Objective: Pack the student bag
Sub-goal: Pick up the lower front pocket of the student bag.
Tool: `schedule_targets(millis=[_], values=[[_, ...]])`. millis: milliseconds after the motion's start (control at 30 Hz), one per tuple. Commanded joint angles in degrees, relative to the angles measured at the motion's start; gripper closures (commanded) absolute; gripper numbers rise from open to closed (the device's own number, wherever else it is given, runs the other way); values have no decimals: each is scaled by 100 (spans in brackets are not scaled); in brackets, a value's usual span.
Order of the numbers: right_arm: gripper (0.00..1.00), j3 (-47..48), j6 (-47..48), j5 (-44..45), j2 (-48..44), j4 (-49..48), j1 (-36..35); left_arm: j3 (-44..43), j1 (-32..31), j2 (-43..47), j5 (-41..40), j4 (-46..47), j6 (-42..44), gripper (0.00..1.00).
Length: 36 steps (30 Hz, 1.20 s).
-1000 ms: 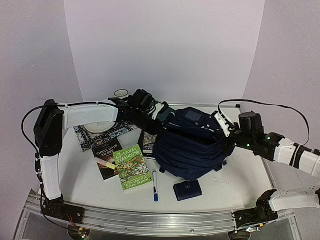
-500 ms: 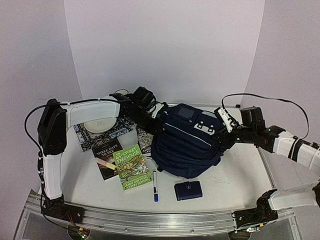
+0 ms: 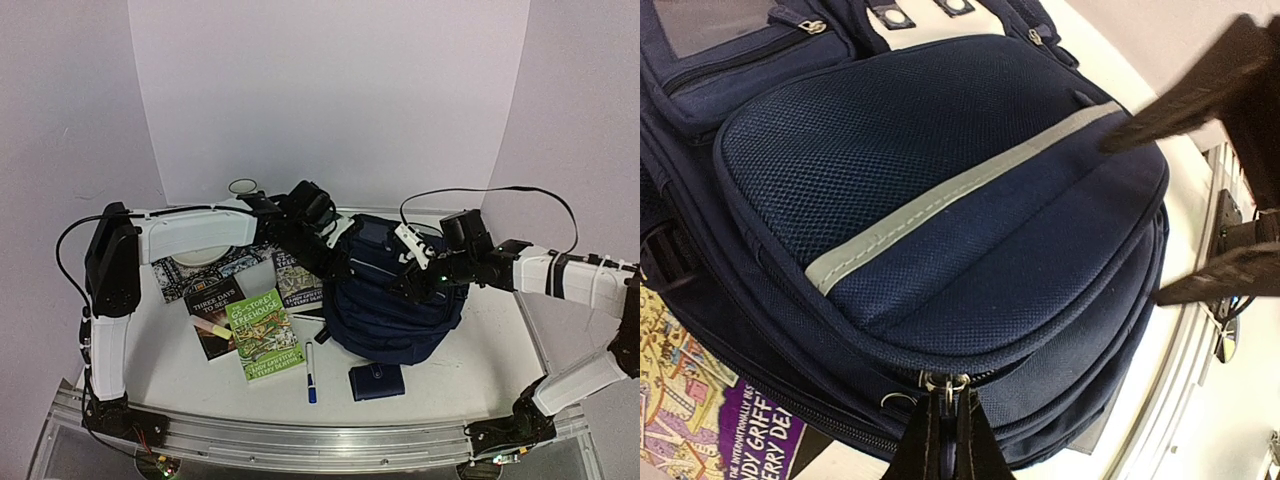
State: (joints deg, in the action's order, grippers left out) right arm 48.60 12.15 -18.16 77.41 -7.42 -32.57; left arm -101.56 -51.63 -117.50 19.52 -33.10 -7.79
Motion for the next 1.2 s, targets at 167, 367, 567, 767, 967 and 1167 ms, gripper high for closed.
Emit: schedule_targets(millis=[167, 367, 567, 767, 967, 1167], values=[[46, 203, 457, 824, 350, -5, -13, -259, -46, 96, 286, 283, -38, 100], [73, 172, 617, 1269, 113, 174, -15, -28, -36, 170, -74, 287, 3, 100], [96, 145, 821, 1501, -435, 619, -13, 194, 118, 179, -656, 290, -141, 100], [100, 57, 885, 1580, -937, 742, -6, 144, 425, -29, -1116, 274, -293, 100], [100, 277, 783, 1776, -984, 726, -4, -3, 534, -408, -1315, 285, -269, 100], [100, 571, 784, 1852, -707, 560, -4, 44, 521, -231, -1089, 418, -378, 89]])
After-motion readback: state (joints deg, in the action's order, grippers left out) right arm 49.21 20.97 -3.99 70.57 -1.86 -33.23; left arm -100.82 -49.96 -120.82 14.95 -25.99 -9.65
